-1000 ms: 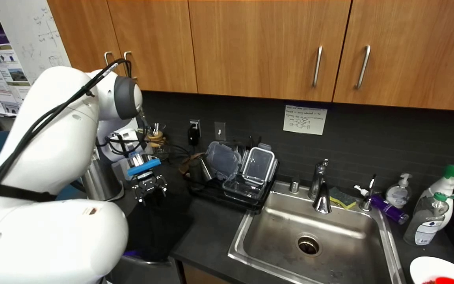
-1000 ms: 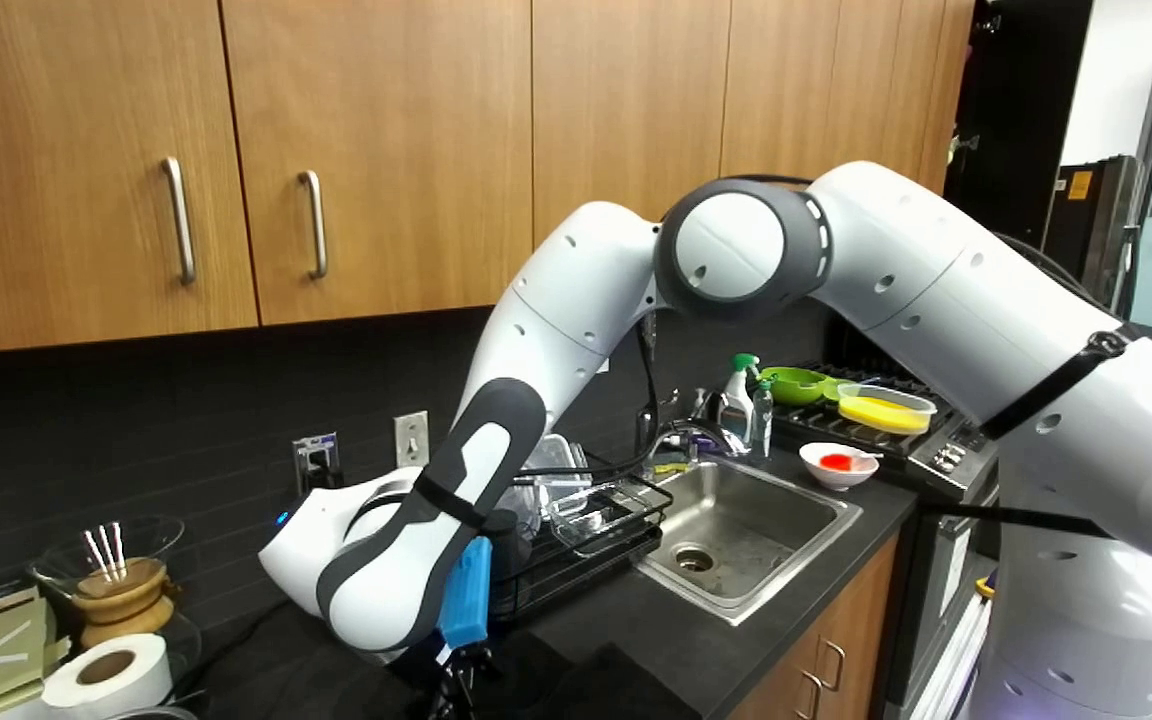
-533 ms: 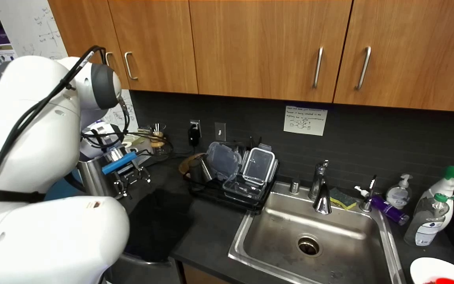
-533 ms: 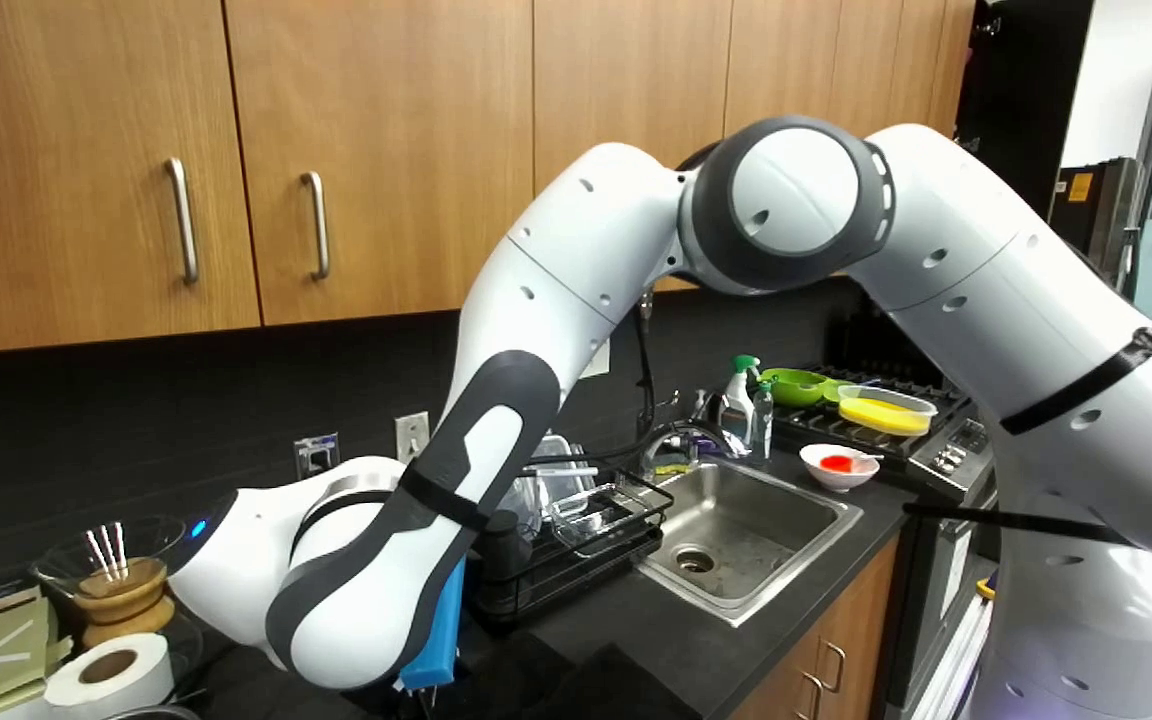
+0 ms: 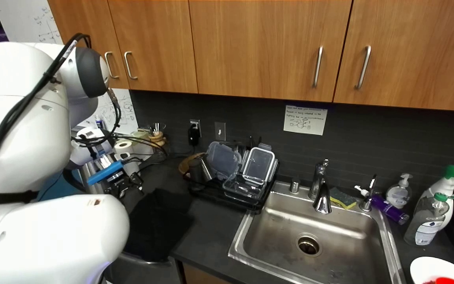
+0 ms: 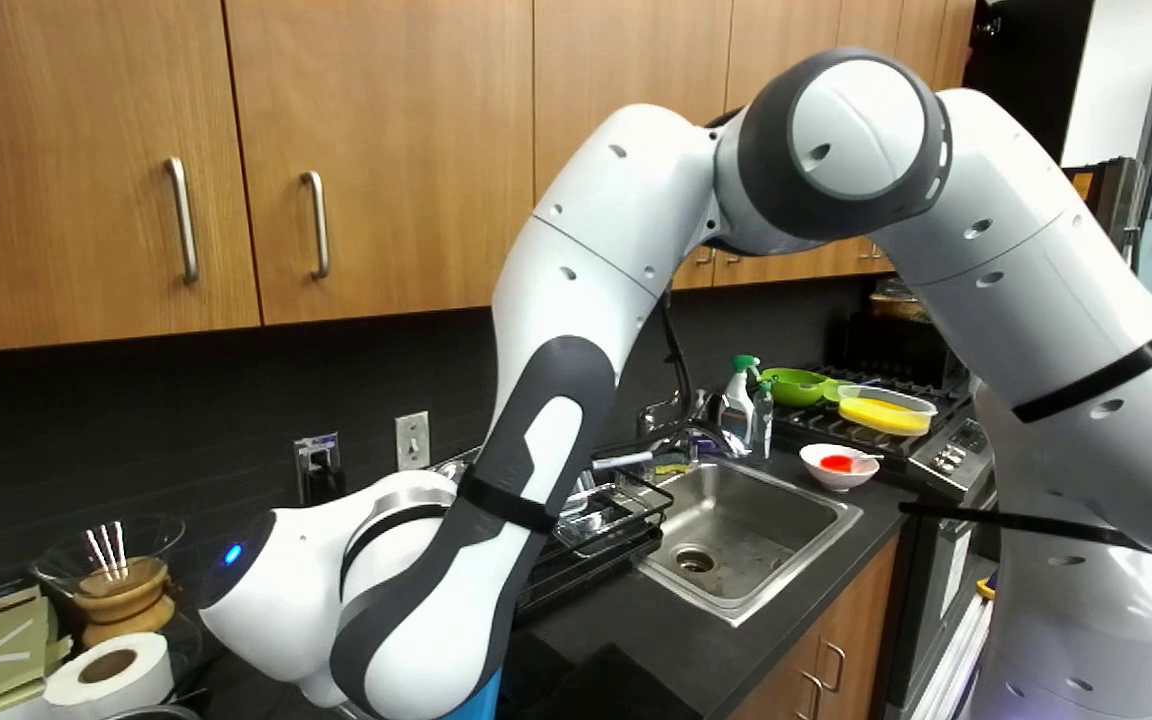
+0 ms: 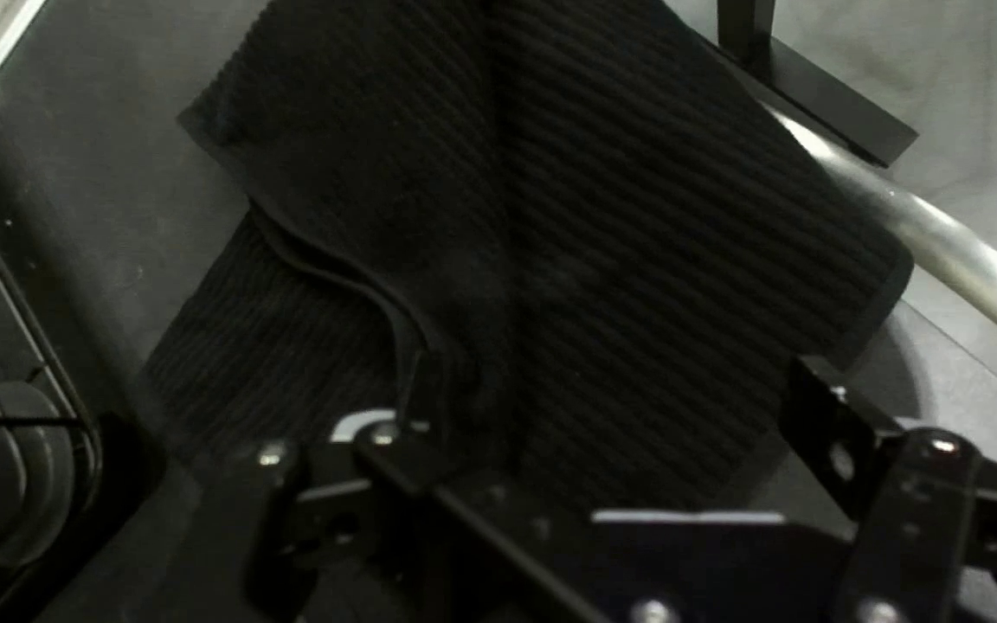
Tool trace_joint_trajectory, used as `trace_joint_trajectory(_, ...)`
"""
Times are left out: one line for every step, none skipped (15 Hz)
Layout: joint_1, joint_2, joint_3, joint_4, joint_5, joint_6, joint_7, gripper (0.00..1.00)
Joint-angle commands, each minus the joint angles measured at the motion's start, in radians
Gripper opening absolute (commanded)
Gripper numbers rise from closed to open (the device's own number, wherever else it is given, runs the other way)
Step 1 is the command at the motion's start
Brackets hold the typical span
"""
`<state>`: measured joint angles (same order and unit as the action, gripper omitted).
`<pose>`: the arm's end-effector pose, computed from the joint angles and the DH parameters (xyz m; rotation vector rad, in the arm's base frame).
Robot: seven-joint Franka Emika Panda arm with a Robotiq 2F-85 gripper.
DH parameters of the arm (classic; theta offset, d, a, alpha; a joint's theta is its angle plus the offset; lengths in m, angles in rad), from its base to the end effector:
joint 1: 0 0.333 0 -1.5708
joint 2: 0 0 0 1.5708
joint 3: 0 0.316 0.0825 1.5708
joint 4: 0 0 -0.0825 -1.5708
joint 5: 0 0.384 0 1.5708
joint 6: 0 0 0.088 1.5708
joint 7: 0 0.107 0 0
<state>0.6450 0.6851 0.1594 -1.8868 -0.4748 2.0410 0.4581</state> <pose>0.4112 0.3929 0.1152 2.4809 0.8577 -0.3440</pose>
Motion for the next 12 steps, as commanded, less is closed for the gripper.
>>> trace_joint_trajectory(0.013, -0.104, -0.02, -0.191, 0.002, 0.113, 0.127, 1.0)
trace_joint_trajectory(0.011, -0.12, -0.022, -0.237, 0.008, 0.152, 0.167, 1.0)
trace_joint_trajectory(0.009, -0.133, -0.023, -0.282, 0.012, 0.191, 0.205, 1.0)
trace_joint_trajectory(0.007, -0.147, -0.025, -0.323, 0.017, 0.225, 0.241, 1.0)
trace_joint_trajectory(0.006, -0.159, -0.027, -0.366, 0.018, 0.263, 0.276, 1.0)
trace_joint_trajectory(0.005, -0.169, -0.03, -0.402, 0.017, 0.297, 0.305, 1.0)
trace_joint_trajectory(0.003, -0.176, -0.034, -0.431, 0.02, 0.32, 0.332, 1.0)
trace_joint_trajectory(0.009, -0.113, -0.028, -0.339, 0.016, 0.268, 0.279, 1.0)
trace_joint_trajectory(0.009, -0.121, -0.032, -0.371, 0.015, 0.293, 0.302, 1.0)
trace_joint_trajectory(0.008, -0.129, -0.033, -0.39, 0.015, 0.304, 0.313, 1.0)
trace_joint_trajectory(0.008, -0.134, -0.034, -0.399, 0.014, 0.309, 0.316, 1.0)
trace_joint_trajectory(0.007, -0.139, -0.035, -0.403, 0.014, 0.31, 0.318, 1.0)
